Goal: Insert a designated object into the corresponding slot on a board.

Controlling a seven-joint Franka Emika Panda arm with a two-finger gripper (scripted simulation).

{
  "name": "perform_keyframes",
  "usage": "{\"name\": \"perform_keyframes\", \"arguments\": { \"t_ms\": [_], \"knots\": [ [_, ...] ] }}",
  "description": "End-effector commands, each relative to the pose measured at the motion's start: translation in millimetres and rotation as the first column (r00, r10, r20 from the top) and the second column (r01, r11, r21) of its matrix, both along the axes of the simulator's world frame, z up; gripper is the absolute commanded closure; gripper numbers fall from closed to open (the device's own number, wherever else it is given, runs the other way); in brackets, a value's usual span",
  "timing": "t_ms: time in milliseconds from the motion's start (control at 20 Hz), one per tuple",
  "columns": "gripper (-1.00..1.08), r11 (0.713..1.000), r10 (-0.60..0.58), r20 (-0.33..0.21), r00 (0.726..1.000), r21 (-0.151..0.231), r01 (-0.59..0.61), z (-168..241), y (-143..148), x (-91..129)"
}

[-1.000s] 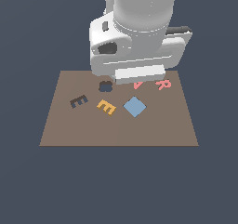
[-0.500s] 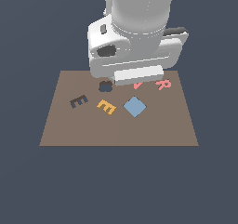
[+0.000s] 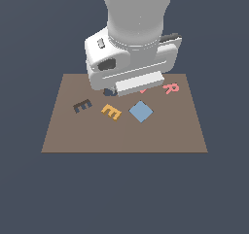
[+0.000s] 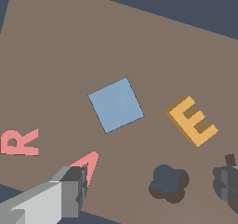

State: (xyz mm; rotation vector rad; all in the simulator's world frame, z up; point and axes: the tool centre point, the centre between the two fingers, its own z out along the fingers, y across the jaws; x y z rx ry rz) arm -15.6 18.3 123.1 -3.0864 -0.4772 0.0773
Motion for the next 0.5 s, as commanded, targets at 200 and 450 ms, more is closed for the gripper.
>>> {"name": "perform_keyframes", "arguments": {
  "t_ms": [200, 450],
  "knots": [
    [-0.92, 0.986, 0.165, 0.012, 0.986, 0.001, -0.165, -17.6, -17.2, 4.7],
    [-0.92, 0.948, 0.318, 0.025, 0.948, 0.000, -0.318, -34.3, -32.6, 12.4]
  ]
}}
